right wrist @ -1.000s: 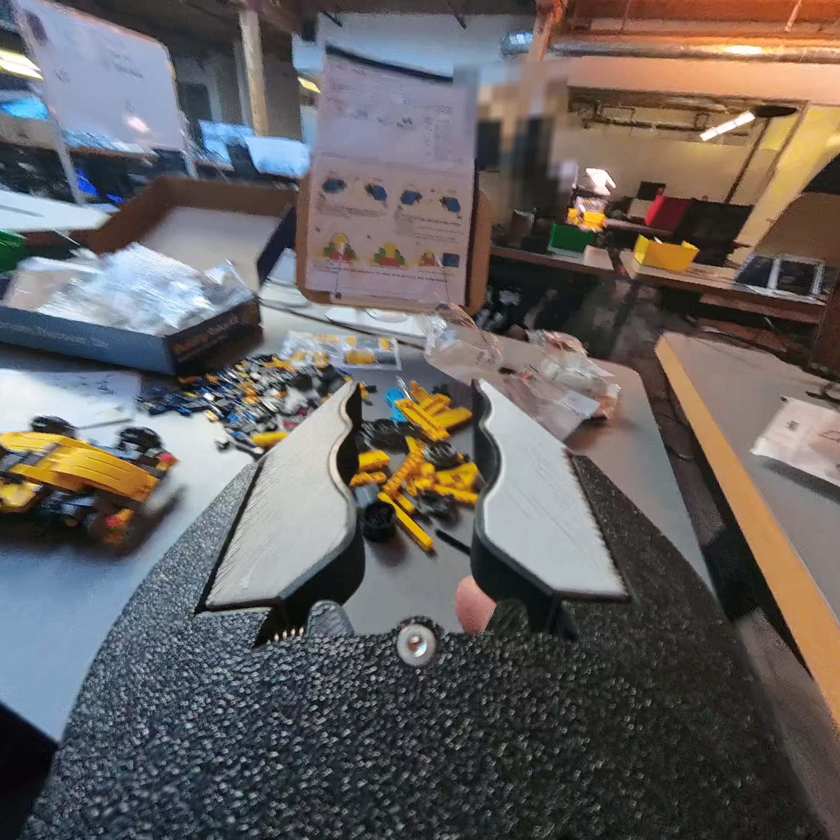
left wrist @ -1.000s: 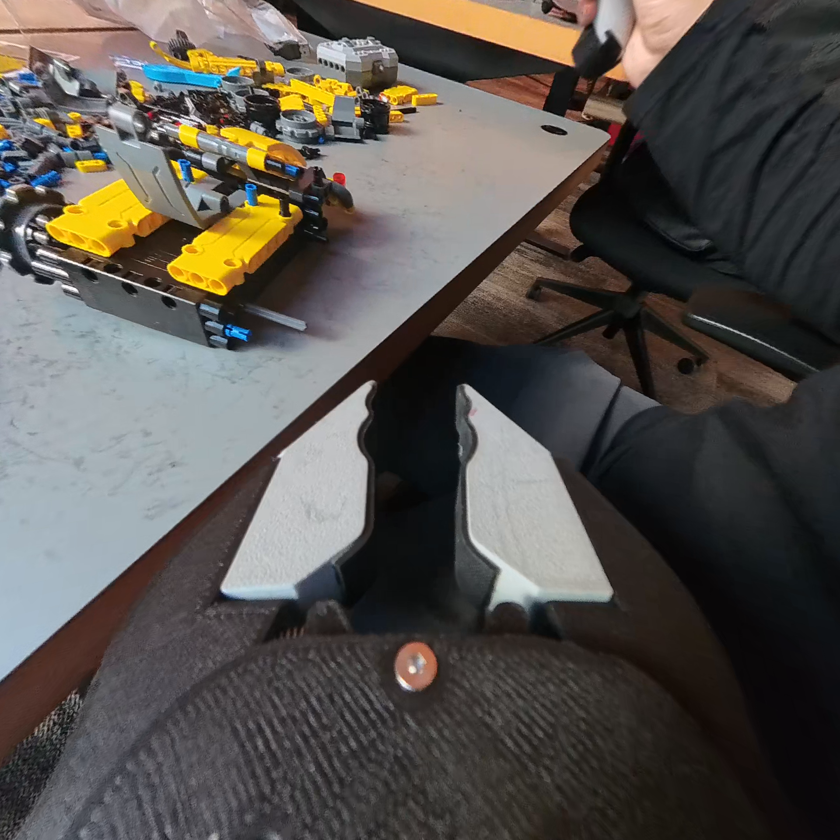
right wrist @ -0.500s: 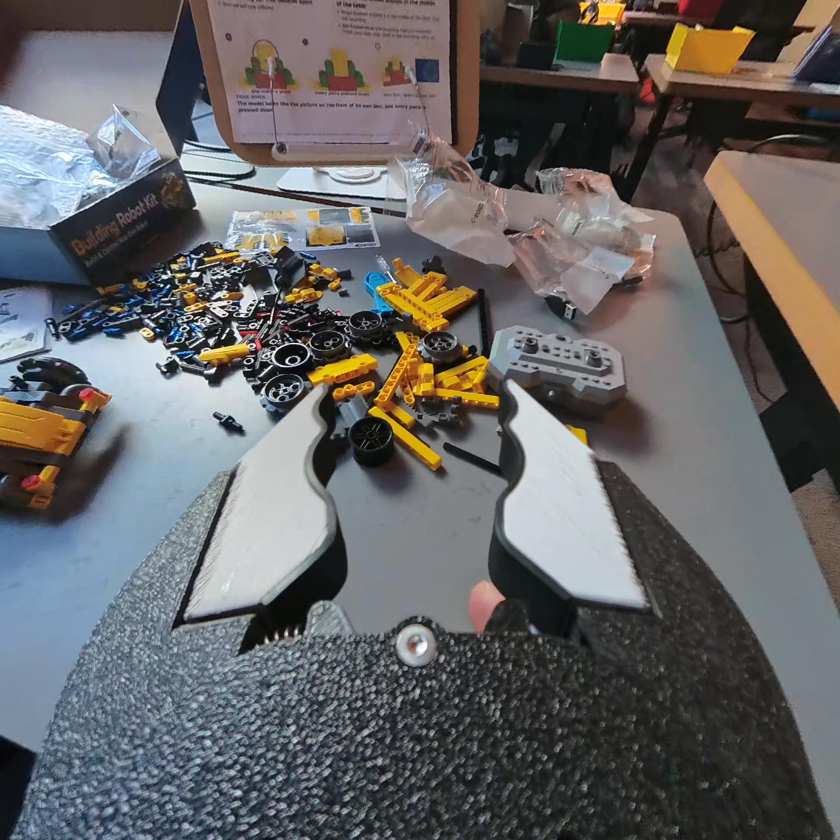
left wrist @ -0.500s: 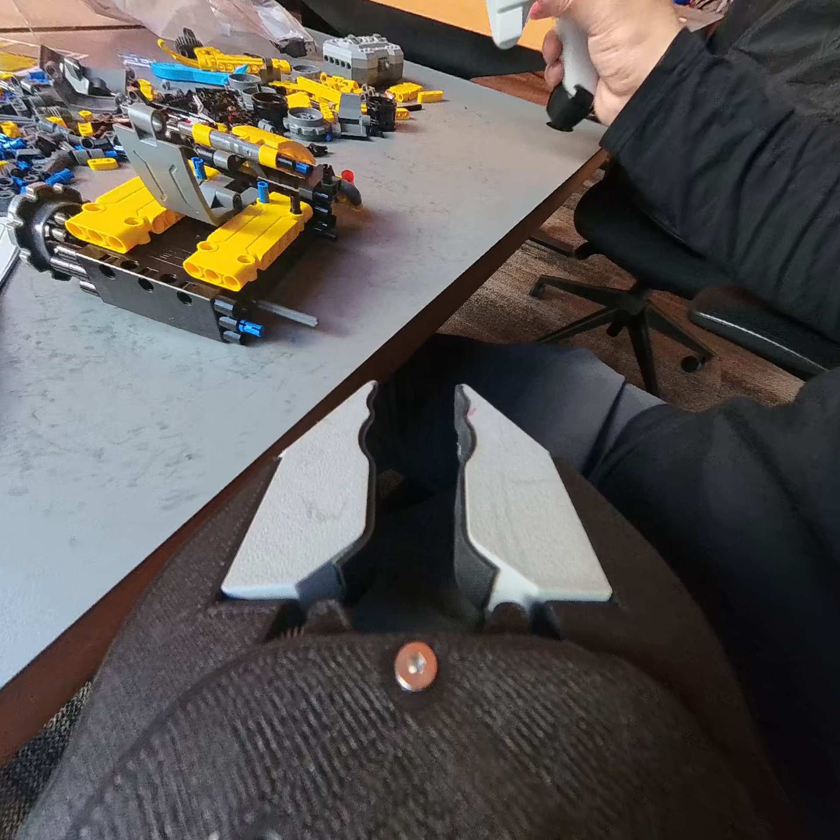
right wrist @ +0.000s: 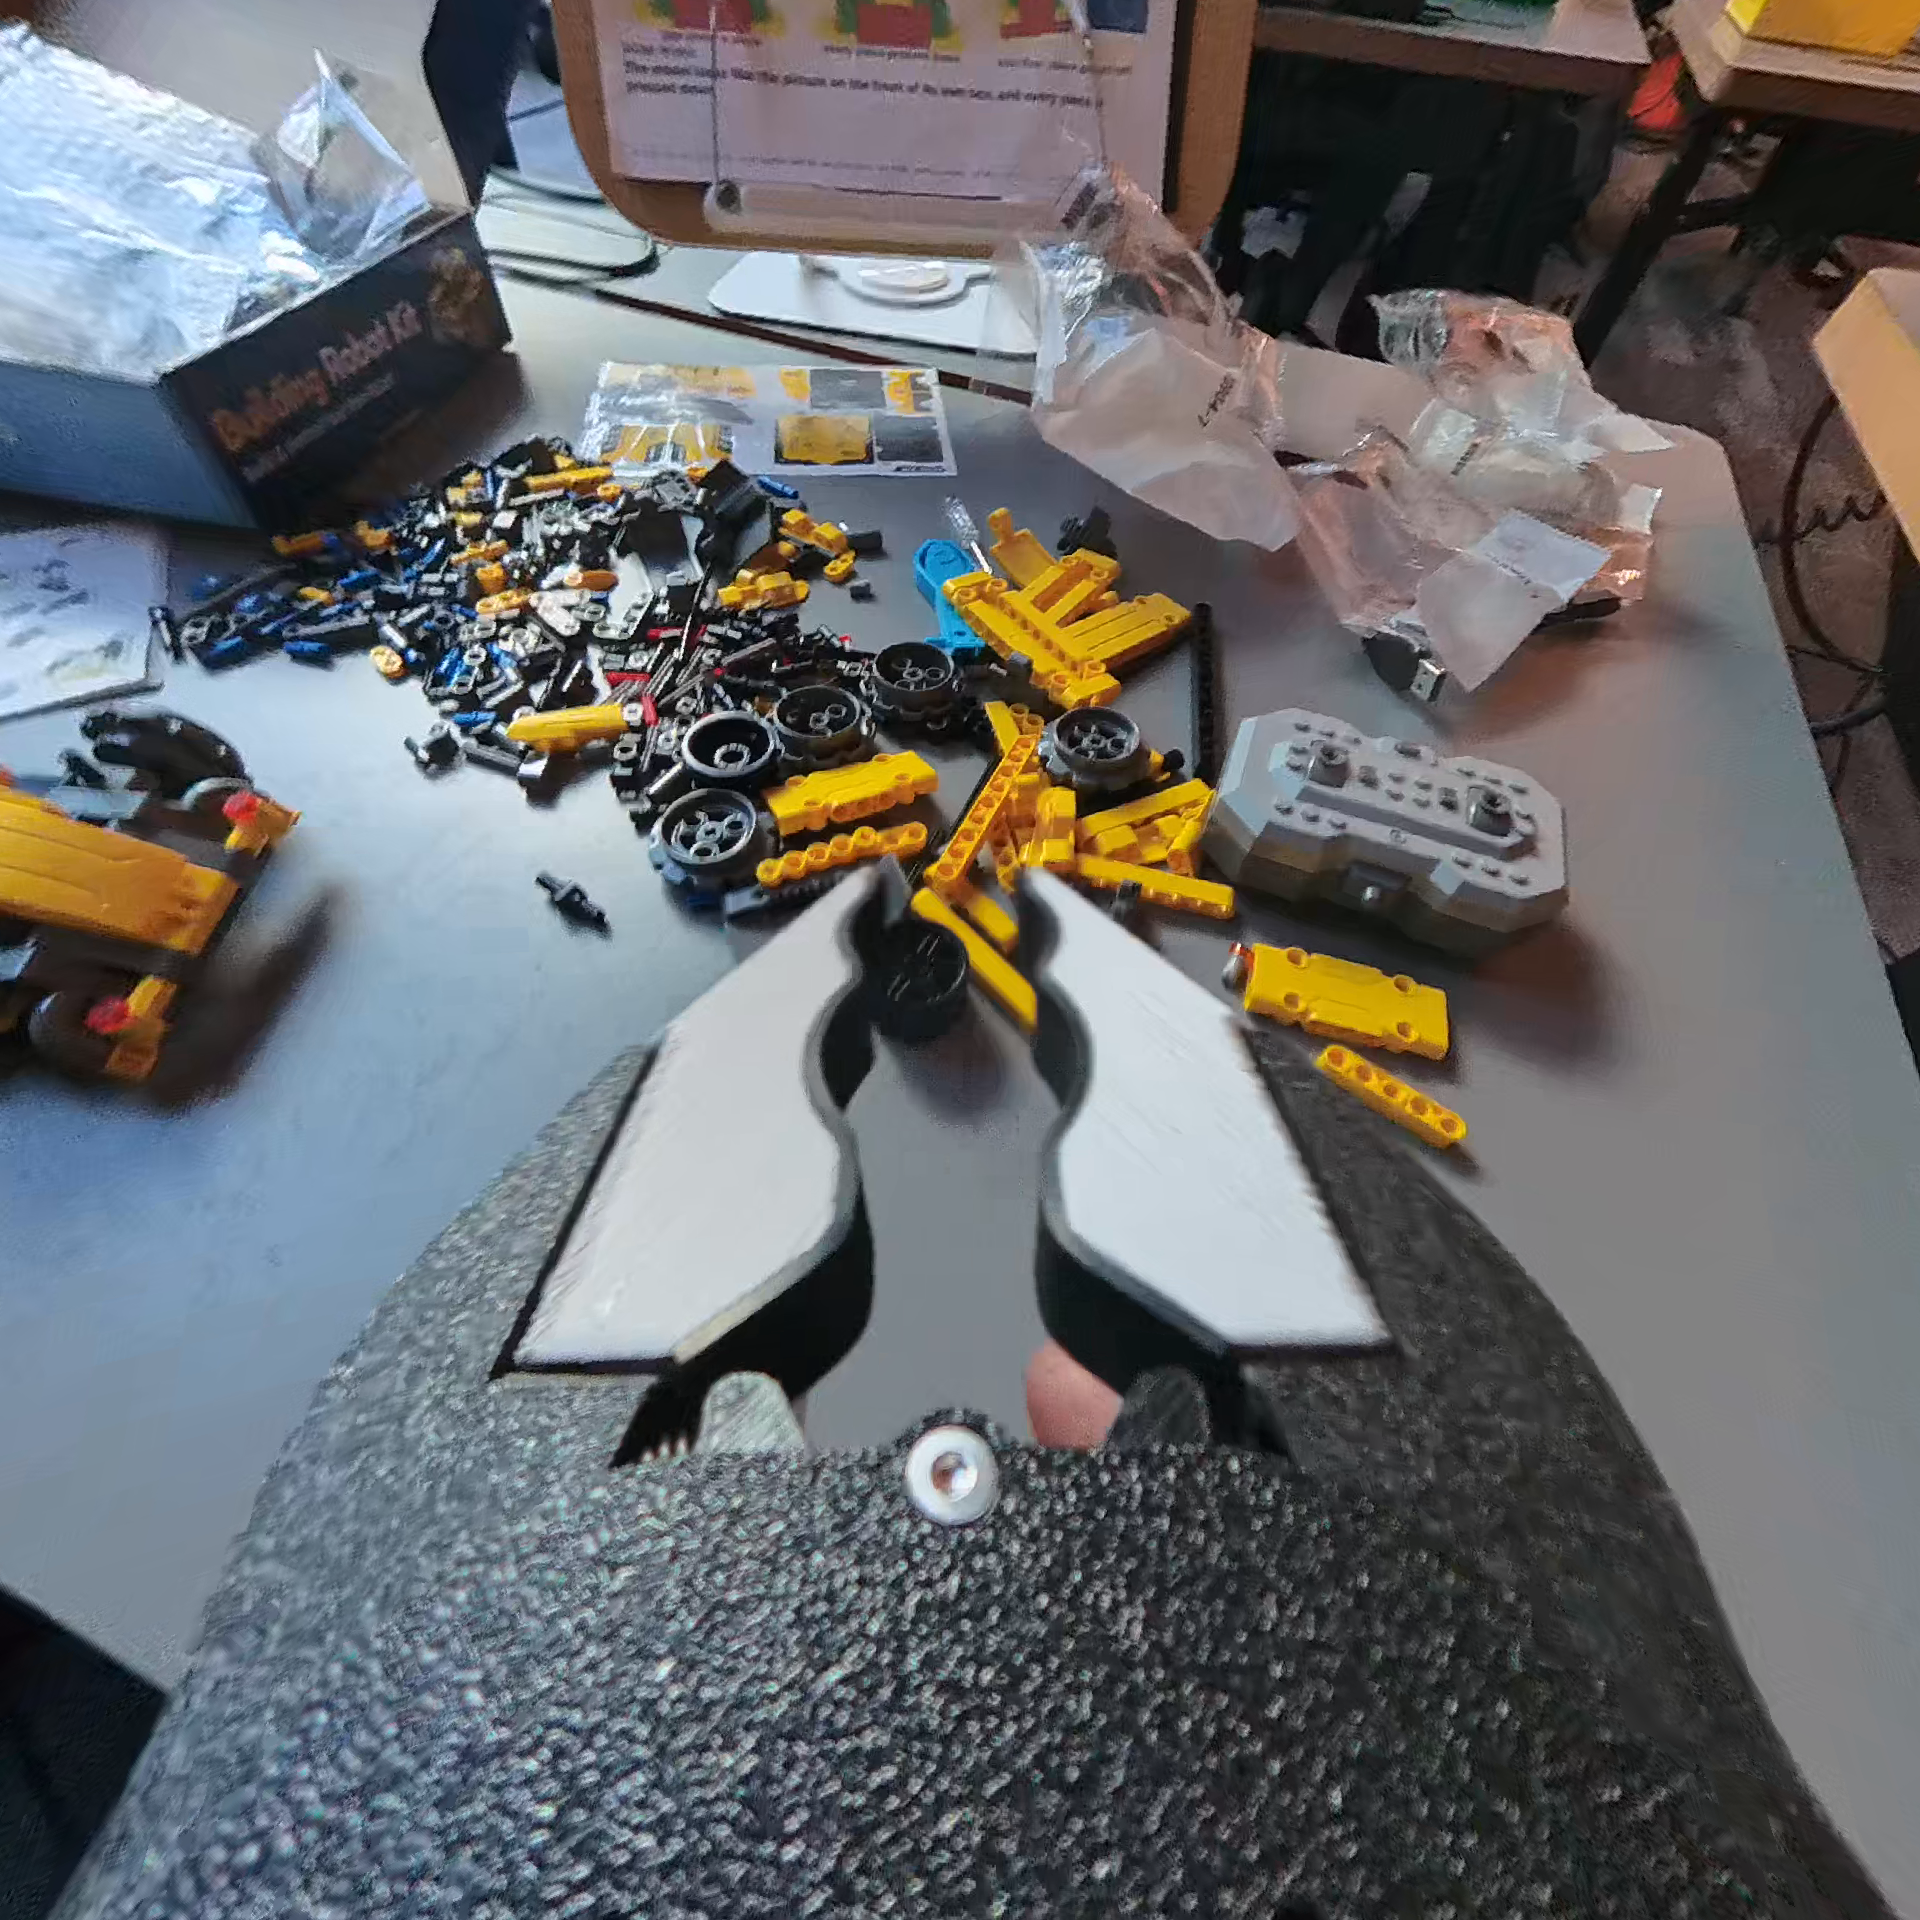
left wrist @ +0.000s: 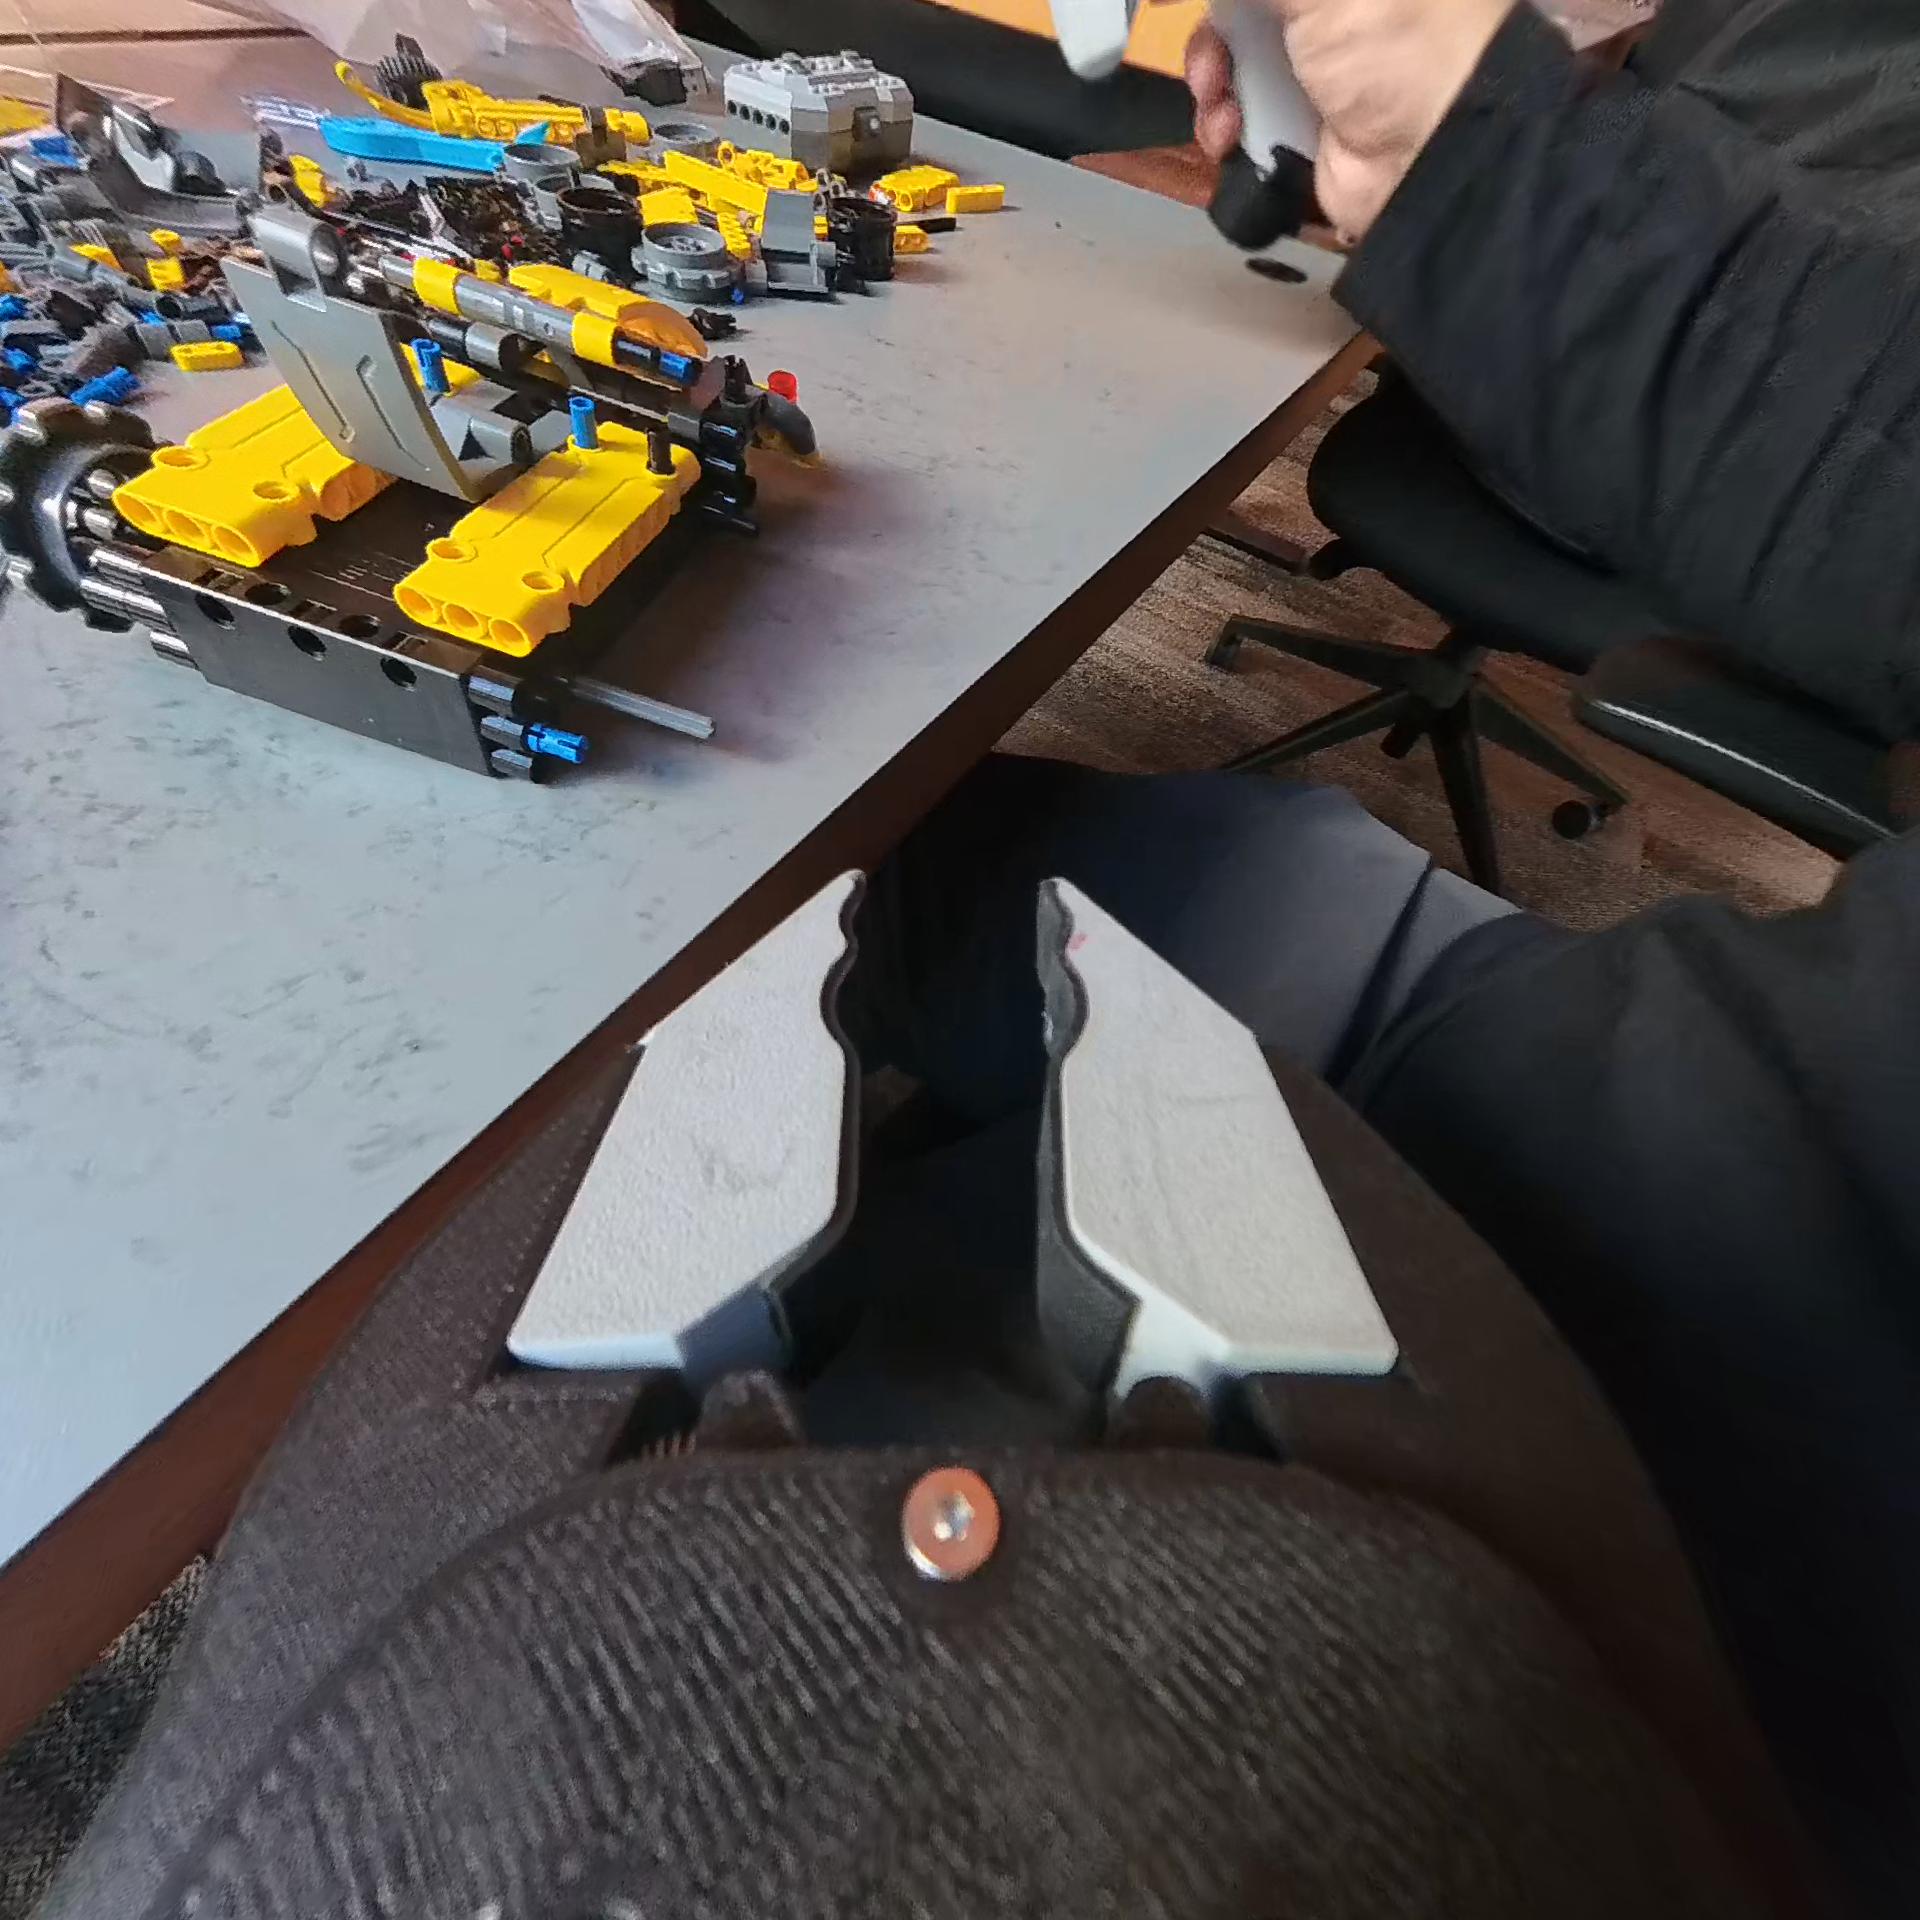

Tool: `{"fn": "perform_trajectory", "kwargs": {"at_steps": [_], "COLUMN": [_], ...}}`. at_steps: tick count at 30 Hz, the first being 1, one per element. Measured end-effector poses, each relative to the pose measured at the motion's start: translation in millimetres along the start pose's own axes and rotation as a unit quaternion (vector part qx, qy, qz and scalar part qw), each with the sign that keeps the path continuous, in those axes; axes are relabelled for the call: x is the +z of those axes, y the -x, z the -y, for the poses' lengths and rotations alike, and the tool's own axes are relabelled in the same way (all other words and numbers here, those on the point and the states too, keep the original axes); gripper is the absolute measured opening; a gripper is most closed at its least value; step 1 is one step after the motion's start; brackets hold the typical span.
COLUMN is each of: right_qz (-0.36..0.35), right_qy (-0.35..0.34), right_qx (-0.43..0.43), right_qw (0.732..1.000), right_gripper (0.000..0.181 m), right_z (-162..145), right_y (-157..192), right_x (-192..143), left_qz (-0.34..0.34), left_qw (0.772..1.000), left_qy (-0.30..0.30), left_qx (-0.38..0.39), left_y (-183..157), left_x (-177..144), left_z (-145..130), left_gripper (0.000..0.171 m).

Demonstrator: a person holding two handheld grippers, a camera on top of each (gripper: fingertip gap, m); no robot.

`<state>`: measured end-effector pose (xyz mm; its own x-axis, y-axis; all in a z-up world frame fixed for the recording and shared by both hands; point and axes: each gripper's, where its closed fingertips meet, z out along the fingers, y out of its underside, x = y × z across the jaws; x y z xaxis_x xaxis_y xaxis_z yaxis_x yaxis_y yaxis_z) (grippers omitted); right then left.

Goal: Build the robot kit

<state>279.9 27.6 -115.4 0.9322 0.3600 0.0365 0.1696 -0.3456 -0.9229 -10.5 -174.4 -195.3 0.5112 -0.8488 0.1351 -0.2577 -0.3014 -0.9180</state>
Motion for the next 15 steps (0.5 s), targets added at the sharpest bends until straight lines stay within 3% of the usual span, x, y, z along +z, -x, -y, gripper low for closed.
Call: {"fn": "perform_trajectory", "kwargs": {"at_steps": [2, 4, 6, 9, 11, 13, 15], "right_qz": [0.007, 0.010, -0.003, 0.031, 0.011, 0.006, 0.010], "right_qy": [-0.002, 0.002, 0.012, 0.023, 0.033, 0.046, 0.060], "right_qx": [0.001, -0.015, -0.019, -0.025, -0.034, -0.031, -0.034], "right_qw": [1.000, 1.000, 1.000, 0.999, 0.999, 0.998, 0.998], "right_gripper": [0.032, 0.000, 0.011, 0.001, 0.000, 0.030, 0.036], "right_z": [14, 27, 38, 50, 53, 54, 52], "right_y": [-3, -8, -18, -13, -21, -23, -21], "right_x": [9, 24, 42, 65, 80, 94, 106], "left_qz": [0.001, 0.005, 0.011, 0.015, 0.015, 0.016, 0.012], "left_qw": [1.000, 1.000, 1.000, 1.000, 1.000, 1.000, 1.000], "left_qy": [0.003, 0.006, 0.011, 0.008, 0.006, 0.005, 0.001], "left_qx": [0.003, 0.006, 0.009, 0.011, 0.008, 0.006, 0.000], "left_y": [0, 1, 3, 4, 6, 8, 9], "left_x": [1, 2, 2, 0, -2, -4, -5], "left_z": [-1, -2, -4, -3, -2, -2, -1], "left_gripper": [0.028, 0.028, 0.028, 0.028, 0.028, 0.027, 0.027]}}
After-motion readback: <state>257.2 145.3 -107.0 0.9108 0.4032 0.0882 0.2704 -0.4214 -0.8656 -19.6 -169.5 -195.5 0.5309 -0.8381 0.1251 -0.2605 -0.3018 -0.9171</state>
